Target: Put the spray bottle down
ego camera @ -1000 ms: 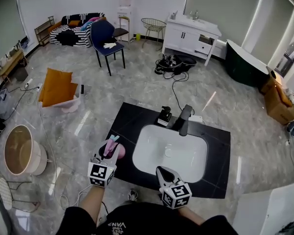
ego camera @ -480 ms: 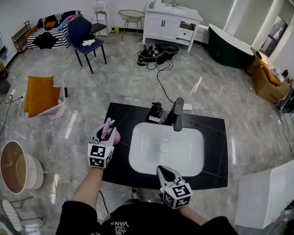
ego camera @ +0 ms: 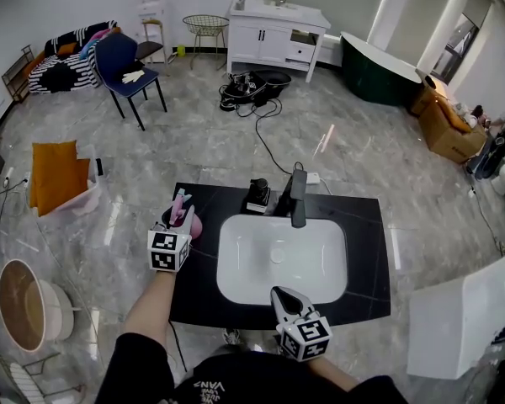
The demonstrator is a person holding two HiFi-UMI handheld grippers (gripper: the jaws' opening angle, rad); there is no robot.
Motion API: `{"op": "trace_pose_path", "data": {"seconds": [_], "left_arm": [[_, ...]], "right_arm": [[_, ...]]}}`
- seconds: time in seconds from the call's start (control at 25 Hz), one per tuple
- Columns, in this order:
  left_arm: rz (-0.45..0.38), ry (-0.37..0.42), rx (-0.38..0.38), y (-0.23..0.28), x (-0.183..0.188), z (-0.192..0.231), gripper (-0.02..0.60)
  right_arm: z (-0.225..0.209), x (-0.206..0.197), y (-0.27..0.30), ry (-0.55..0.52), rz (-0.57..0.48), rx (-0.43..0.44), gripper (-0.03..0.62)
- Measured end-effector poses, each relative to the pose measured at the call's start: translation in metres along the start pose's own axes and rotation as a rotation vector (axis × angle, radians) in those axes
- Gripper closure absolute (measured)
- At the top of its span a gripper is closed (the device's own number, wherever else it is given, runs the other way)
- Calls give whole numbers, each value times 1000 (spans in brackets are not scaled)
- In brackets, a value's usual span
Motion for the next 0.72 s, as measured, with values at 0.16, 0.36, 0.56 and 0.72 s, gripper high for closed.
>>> {"op": "trace_pose_path", "data": {"seconds": [0.16, 0.36, 0.56, 0.72], "left_arm": [[16, -5, -6, 10, 0, 6, 451], [23, -16, -16, 17, -1, 7, 449], [41, -4, -24, 21, -2, 8, 445], [56, 15, -23, 19, 0, 10, 434]], "right_arm": [[-2, 2, 2, 2, 2, -10, 594], [-3, 1, 4, 0, 7, -8, 594], [0, 1, 6, -1, 4, 3, 594], [2, 4, 5, -7, -2, 8, 594]]}}
Point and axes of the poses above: the fingertips, and each gripper's own axes: y forward along the fingers, z to its left, x out of its top, the point moved 3 cm from there along -y, backward along the fingers, and after that the axes turned 7 degrees about -x, right-handed, at the moved point
